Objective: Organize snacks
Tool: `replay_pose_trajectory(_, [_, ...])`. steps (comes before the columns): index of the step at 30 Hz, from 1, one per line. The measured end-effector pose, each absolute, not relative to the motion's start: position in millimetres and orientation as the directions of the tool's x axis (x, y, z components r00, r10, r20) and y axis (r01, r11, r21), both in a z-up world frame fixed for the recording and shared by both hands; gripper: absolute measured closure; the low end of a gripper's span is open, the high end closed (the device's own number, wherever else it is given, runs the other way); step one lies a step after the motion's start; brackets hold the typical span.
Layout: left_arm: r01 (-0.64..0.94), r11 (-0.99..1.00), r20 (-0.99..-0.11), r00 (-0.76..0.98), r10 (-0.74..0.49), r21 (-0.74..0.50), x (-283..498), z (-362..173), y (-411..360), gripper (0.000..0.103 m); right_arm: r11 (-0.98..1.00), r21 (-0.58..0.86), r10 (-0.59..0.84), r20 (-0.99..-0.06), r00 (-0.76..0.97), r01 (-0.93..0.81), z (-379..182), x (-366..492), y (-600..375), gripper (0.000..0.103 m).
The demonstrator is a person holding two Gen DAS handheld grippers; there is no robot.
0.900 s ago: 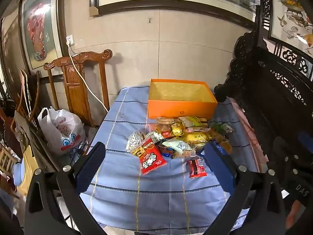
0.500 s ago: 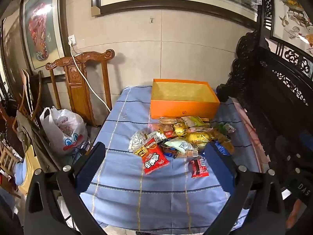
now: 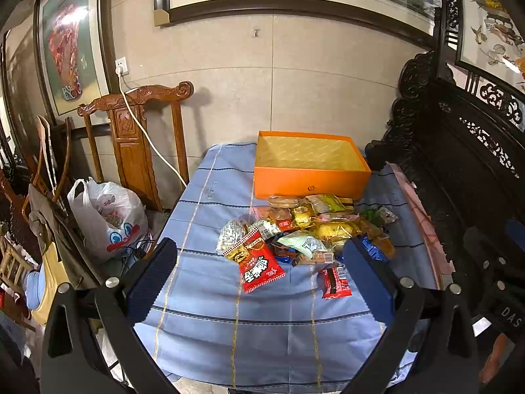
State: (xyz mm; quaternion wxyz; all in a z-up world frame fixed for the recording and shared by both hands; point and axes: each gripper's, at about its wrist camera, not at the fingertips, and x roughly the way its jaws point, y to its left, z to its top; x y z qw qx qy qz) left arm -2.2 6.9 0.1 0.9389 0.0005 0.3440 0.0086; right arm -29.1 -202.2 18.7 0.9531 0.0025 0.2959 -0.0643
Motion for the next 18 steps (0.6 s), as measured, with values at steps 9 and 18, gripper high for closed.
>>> replay_pose_trajectory(9, [-0.009, 1.000, -0.645, 0.764, 0.003, -0.007, -1.4, -0.2, 9.1, 0.004, 0.992, -0.032, -0.117, -0.568, 0.815, 0.120, 18.4, -27.1, -202.5, 0.003])
replay_pose_trajectory(18, [0.015, 0.999, -0.634, 0.772, -0.037, -0.039, -7.5, -4.9, 1.4, 0.004, 0.992, -0.031, -0.118, -0.568, 0.815, 0.123, 19.6, -27.7, -202.5, 0.003])
